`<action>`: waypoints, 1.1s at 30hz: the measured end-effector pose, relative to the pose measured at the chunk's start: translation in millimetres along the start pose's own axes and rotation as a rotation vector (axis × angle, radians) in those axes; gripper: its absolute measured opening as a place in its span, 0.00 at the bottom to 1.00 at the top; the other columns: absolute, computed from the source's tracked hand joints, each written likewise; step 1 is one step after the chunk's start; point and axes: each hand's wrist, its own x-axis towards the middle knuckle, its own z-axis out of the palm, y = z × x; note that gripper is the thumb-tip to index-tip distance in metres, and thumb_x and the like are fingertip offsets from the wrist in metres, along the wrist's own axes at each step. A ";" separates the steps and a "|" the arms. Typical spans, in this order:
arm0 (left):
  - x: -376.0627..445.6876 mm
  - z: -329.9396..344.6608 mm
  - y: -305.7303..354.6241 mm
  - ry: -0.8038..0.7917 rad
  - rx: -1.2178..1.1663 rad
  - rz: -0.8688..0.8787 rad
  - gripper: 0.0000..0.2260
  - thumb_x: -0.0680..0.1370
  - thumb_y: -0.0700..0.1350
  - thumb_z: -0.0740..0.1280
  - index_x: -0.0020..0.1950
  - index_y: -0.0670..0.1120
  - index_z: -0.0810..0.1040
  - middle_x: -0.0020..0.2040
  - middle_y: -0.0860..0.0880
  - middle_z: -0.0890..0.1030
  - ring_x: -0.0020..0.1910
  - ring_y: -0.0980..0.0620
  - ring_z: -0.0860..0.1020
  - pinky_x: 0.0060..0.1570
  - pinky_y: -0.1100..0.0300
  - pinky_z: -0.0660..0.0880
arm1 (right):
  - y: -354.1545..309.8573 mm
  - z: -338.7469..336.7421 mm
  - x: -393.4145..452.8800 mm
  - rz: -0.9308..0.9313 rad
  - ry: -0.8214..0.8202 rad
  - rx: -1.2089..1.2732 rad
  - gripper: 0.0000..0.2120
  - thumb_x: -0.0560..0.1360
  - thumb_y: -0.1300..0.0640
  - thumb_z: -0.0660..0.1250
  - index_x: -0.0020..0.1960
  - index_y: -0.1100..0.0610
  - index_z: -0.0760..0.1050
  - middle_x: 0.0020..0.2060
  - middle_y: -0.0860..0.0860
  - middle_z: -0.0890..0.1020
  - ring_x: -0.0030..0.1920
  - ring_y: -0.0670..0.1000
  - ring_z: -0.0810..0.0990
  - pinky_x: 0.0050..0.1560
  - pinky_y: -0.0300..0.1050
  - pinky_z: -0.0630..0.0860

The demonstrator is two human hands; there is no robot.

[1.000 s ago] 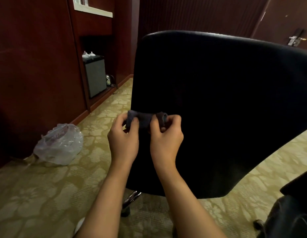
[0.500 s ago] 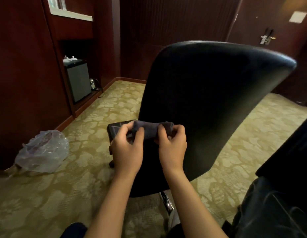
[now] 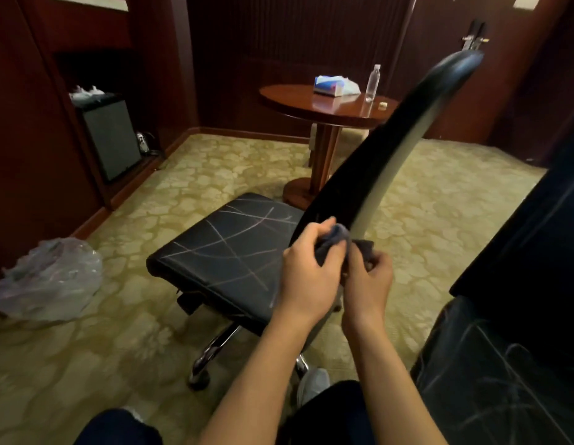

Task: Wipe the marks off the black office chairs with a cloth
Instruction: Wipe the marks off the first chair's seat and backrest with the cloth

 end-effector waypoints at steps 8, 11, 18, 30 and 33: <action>-79.8 21.0 -88.0 0.224 0.247 -0.198 0.04 0.75 0.48 0.74 0.47 0.50 0.83 0.41 0.56 0.73 0.42 0.60 0.73 0.43 0.68 0.70 | 77.4 -50.3 -13.0 0.152 0.060 -0.044 0.06 0.77 0.61 0.69 0.45 0.57 0.71 0.38 0.57 0.79 0.41 0.56 0.79 0.46 0.57 0.78; -108.7 14.0 -135.8 0.124 0.112 -0.490 0.03 0.77 0.49 0.72 0.43 0.52 0.81 0.30 0.50 0.79 0.30 0.55 0.77 0.35 0.58 0.76 | 131.8 -57.5 -28.7 0.352 0.007 -0.197 0.05 0.77 0.60 0.68 0.47 0.57 0.71 0.43 0.59 0.81 0.45 0.58 0.81 0.52 0.62 0.78; -109.3 21.0 -200.5 0.039 -0.179 -0.958 0.02 0.83 0.44 0.63 0.53 0.50 0.74 0.44 0.46 0.83 0.36 0.48 0.83 0.28 0.63 0.76 | 196.0 -40.5 -21.1 0.758 -0.006 -0.168 0.05 0.78 0.64 0.64 0.49 0.58 0.69 0.46 0.58 0.79 0.48 0.57 0.80 0.54 0.58 0.79; -44.0 136.3 -254.8 0.042 -0.281 -0.962 0.02 0.77 0.46 0.70 0.48 0.49 0.80 0.45 0.45 0.86 0.48 0.44 0.84 0.54 0.42 0.80 | 231.2 -20.8 98.0 0.642 0.400 0.132 0.03 0.77 0.66 0.65 0.45 0.61 0.74 0.41 0.58 0.80 0.43 0.57 0.81 0.47 0.52 0.78; -37.0 142.6 -267.8 0.115 -0.316 -0.988 0.04 0.77 0.46 0.71 0.48 0.47 0.81 0.43 0.45 0.86 0.47 0.43 0.84 0.54 0.41 0.80 | 240.7 -17.0 108.3 0.695 0.375 0.172 0.02 0.77 0.65 0.65 0.49 0.63 0.75 0.44 0.60 0.82 0.46 0.60 0.83 0.50 0.56 0.80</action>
